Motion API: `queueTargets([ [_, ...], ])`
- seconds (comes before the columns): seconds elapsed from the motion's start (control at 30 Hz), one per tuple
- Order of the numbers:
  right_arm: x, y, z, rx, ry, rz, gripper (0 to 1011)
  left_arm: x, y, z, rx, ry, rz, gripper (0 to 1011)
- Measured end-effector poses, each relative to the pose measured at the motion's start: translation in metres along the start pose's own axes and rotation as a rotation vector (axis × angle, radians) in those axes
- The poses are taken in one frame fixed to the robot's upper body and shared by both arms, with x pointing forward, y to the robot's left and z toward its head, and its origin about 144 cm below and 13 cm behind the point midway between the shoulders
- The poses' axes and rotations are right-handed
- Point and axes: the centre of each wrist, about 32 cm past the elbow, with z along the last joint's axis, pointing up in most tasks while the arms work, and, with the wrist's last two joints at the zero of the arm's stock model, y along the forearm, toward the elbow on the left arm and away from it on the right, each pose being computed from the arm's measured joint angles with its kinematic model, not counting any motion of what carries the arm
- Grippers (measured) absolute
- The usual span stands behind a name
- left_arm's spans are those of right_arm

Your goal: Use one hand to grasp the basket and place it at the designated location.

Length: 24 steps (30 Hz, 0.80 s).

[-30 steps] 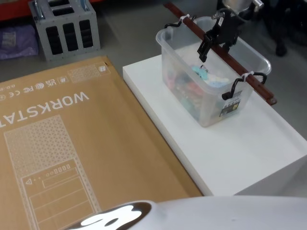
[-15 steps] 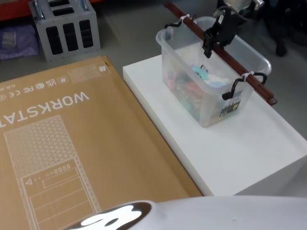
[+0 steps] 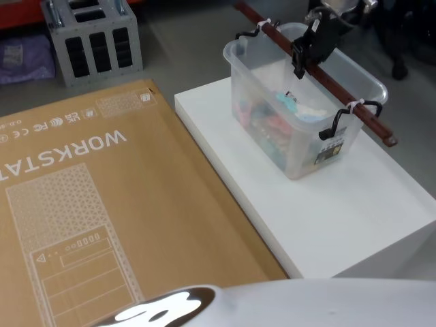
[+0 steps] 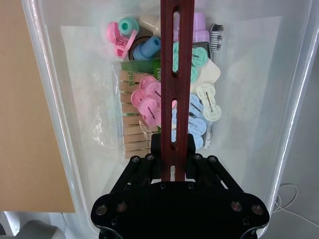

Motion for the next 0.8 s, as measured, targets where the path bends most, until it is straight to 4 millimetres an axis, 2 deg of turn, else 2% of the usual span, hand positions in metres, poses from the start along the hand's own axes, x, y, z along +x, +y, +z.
queueTargets([
  [0.57,-0.01,-0.029,-0.002,0.022,-0.017,-0.066,237,0.0,0.0,0.0,0.0,0.0,0.0,0],
  [0.8,-0.018,-0.054,0.001,0.024,-0.042,-0.108,237,0.0,0.0,0.0,0.0,0.0,0.0,0],
])
